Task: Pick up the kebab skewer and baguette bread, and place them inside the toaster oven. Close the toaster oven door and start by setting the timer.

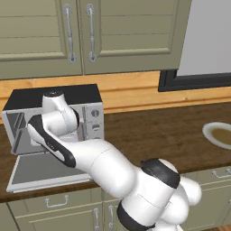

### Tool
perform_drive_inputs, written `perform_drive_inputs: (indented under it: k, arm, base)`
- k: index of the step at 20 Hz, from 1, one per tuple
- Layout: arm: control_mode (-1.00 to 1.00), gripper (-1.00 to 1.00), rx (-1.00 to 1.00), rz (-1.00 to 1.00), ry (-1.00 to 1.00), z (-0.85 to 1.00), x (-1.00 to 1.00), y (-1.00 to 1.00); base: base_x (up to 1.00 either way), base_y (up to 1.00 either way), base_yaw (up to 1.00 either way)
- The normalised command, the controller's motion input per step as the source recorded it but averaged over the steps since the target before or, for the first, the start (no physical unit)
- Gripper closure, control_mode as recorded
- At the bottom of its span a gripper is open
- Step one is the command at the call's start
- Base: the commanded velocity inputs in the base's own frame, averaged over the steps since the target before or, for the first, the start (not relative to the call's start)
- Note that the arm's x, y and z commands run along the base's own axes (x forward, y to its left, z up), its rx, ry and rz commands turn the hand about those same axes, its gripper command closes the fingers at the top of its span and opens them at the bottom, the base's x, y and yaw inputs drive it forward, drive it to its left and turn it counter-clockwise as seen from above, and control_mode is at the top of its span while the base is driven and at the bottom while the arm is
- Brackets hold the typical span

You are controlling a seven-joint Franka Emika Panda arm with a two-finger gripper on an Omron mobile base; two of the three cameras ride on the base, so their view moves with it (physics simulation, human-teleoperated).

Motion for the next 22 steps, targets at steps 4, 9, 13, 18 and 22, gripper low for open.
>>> perform_drive_inputs:
  k: [4, 9, 13, 18, 22]
  arm:
    - [-1.00, -1.00, 0.00, -0.16, 0.10, -0.07, -0.64, -0.46]
    - [-1.00, -1.00, 0.00, -0.14, 0.13, -0.22, -0.23, -0.46]
    - [-1.00, -1.00, 0.00, -0.09, 0.09, -0.28, 0.00, -0.36]
    - [-1.00, -1.00, 0.00, -0.05, 0.05, -0.29, 0.06, -0.12]
    - [-1.00, -1.00, 0.00, 0.00, 0.01, -0.24, 0.19, 0.04]
  base:
    - [0.00, 0.00, 0.00]
    - [0.00, 0.00, 0.00]
    - [0.00, 0.00, 0.00]
    - [0.00, 0.00, 0.00]
    - [0.00, 0.00, 0.00]
